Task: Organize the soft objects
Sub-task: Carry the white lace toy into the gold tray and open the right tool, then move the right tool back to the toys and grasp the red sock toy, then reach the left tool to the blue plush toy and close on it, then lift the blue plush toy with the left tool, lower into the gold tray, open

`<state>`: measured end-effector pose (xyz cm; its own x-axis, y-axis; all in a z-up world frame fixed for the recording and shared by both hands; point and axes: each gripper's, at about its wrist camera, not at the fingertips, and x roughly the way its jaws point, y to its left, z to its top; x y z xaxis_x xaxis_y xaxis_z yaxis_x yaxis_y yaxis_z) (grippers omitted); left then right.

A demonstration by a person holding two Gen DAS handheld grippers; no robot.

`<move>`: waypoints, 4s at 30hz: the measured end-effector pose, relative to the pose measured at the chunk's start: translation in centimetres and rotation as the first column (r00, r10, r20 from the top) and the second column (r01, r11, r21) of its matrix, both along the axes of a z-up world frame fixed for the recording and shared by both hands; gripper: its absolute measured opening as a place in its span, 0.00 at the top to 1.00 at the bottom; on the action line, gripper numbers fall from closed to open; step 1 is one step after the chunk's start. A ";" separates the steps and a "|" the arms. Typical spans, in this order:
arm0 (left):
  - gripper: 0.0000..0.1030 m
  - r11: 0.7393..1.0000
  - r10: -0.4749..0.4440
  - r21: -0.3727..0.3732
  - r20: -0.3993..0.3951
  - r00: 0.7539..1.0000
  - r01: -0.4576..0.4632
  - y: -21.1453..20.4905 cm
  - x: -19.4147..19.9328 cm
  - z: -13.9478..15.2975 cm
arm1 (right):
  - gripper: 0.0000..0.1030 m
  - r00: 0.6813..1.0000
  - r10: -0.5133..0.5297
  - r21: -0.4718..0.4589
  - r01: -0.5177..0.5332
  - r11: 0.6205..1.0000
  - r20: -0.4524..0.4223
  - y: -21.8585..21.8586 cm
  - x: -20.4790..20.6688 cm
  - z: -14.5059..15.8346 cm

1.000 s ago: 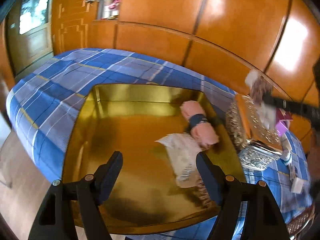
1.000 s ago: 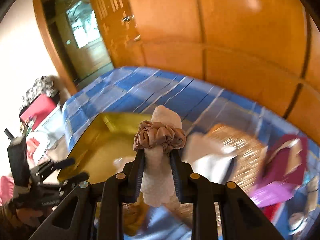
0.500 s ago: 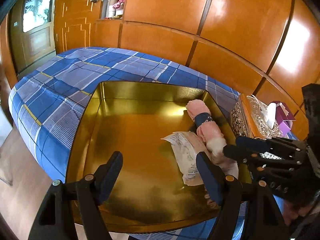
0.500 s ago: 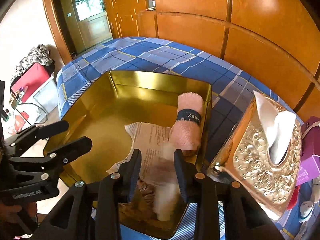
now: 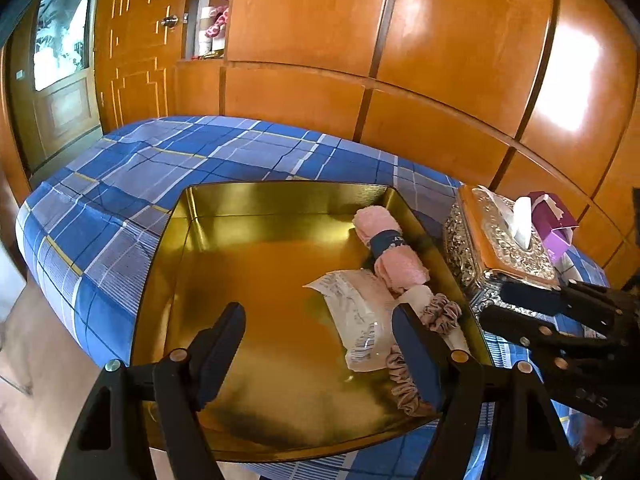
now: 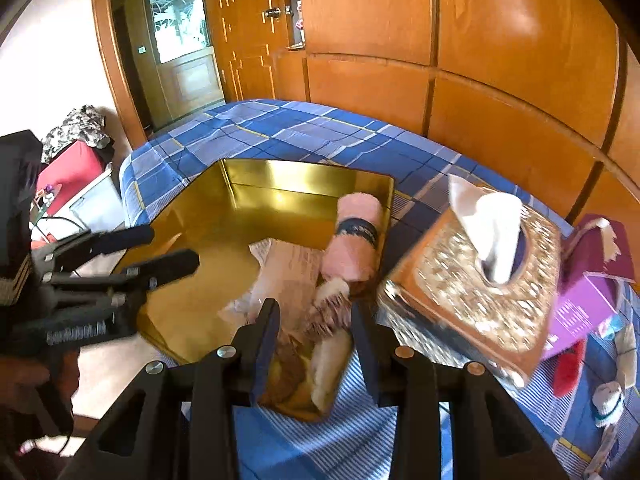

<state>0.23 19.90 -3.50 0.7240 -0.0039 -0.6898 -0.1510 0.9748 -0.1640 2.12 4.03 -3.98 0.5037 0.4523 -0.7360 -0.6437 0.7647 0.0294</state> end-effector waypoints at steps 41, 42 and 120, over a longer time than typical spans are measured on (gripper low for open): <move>0.25 0.944 -0.329 0.000 -0.025 0.944 0.329 -10.1 0.5 0.6 | 0.83 0.807 -0.511 -0.007 0.533 0.846 -0.295 -24.1 14.6 -7.7; 0.25 0.943 -0.333 0.002 -0.026 0.943 0.333 -10.3 0.5 0.6 | 0.86 0.814 -0.503 -0.007 0.523 0.852 -0.290 -24.3 14.4 -7.8; 0.72 0.189 -0.617 0.314 -0.699 0.361 0.930 -49.4 33.6 -2.2 | 0.88 0.797 -0.539 -0.175 0.510 0.842 -0.273 -27.3 12.5 -9.0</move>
<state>33.82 -29.47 -5.68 0.3004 0.0800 -0.9505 0.8626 0.4024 0.3065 14.62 -23.23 -12.94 0.3935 0.1095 -0.9128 -0.1138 0.9910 0.0698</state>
